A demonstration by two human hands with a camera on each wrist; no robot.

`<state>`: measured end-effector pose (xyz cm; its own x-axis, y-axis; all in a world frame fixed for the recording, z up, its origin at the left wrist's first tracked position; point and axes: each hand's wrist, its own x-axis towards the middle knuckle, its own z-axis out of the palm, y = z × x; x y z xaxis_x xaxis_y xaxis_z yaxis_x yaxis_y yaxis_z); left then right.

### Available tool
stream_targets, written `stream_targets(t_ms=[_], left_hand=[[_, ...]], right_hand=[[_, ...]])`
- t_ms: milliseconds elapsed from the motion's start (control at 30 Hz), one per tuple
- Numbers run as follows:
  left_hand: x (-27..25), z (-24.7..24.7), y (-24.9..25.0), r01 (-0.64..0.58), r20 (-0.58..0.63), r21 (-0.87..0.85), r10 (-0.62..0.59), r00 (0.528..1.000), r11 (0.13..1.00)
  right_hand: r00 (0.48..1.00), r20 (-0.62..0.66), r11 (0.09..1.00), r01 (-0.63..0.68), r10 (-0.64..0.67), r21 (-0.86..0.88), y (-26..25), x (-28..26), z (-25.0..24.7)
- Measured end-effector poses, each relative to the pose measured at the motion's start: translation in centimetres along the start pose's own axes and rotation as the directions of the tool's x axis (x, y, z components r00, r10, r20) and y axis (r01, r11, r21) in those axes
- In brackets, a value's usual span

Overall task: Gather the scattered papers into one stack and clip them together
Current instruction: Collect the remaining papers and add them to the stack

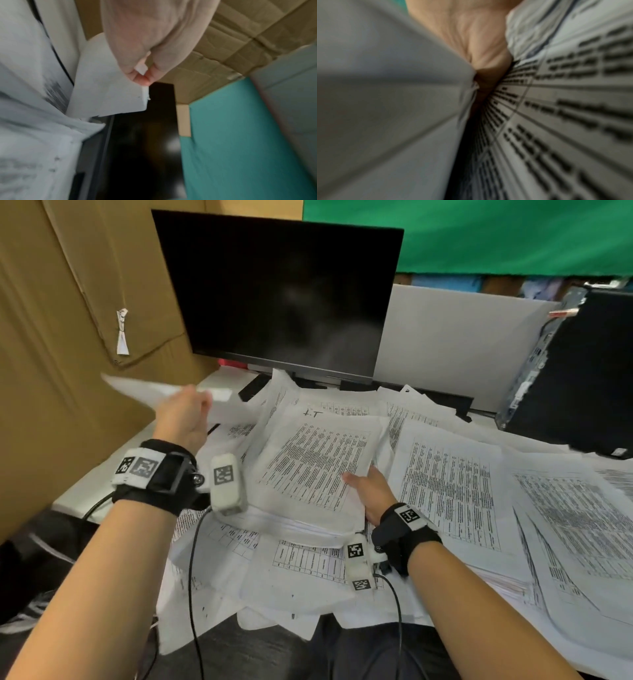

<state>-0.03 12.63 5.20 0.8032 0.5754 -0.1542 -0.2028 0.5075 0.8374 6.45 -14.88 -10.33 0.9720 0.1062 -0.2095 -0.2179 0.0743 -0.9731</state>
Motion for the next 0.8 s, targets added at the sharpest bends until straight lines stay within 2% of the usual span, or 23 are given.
stream_targets(t_ms=[33,67,133,233,300,367,433,533,600,700,733,800], left_hand=[[-1.4,1.2,0.4,-0.014,0.071,-0.06,0.018,0.997,0.998],[-2.7,2.0,0.8,0.009,0.194,-0.148,0.021,0.981,0.989],[-5.3,3.8,0.7,-0.068,0.389,-0.207,0.146,0.91,0.976],[-6.8,4.4,-0.6,-0.104,0.476,-0.201,0.19,0.859,0.974],[-6.9,4.3,-2.1,-0.139,0.487,-0.069,0.155,0.86,0.988],[-7.0,4.1,-3.8,-0.078,0.473,0.093,0.025,0.881,0.993],[-7.3,3.6,-5.3,-0.037,0.44,0.326,-0.118,0.89,0.945],[-7.5,2.7,-7.7,0.001,0.435,0.566,-0.3,0.849,0.824],[-7.5,2.0,-9.2,0.019,0.431,0.644,-0.384,0.816,0.765],[-7.6,1.8,-11.1,0.058,0.39,0.73,-0.485,0.783,0.681],[-7.9,1.8,-11.5,0.072,0.366,0.756,-0.511,0.778,0.65],[-8.6,2.1,-11.7,0.112,0.323,0.796,-0.573,0.753,0.596]], right_hand=[[1.0,0.003,1.0,0.005,-0.005,-0.011,-0.1,-0.1,0.0],[1.0,0.007,1.0,0.009,-0.009,-0.02,0.0,-0.1,0.0],[1.0,0.005,1.0,0.012,-0.012,-0.028,-0.1,-0.1,0.1],[1.0,-0.011,1.0,0.009,-0.009,-0.03,-0.3,-0.2,0.2],[1.0,-0.022,1.0,0.002,-0.003,-0.028,-0.4,-0.4,0.2],[1.0,-0.02,1.0,-0.002,0.002,-0.021,-0.5,-0.5,0.3],[1.0,-0.014,1.0,-0.001,0.001,-0.013,-0.7,-0.8,0.5],[1.0,-0.019,1.0,0.005,-0.005,0.012,-1.0,-1.0,0.7],[0.999,-0.049,0.998,0.004,-0.001,0.07,-1.1,-0.8,0.9],[0.992,-0.104,0.974,-0.048,0.073,0.223,0.0,1.0,0.5],[0.996,-0.059,0.964,-0.044,0.061,0.263,0.7,1.8,0.1],[0.999,0.005,0.964,-0.046,0.046,0.262,-1.0,-0.3,0.8]])
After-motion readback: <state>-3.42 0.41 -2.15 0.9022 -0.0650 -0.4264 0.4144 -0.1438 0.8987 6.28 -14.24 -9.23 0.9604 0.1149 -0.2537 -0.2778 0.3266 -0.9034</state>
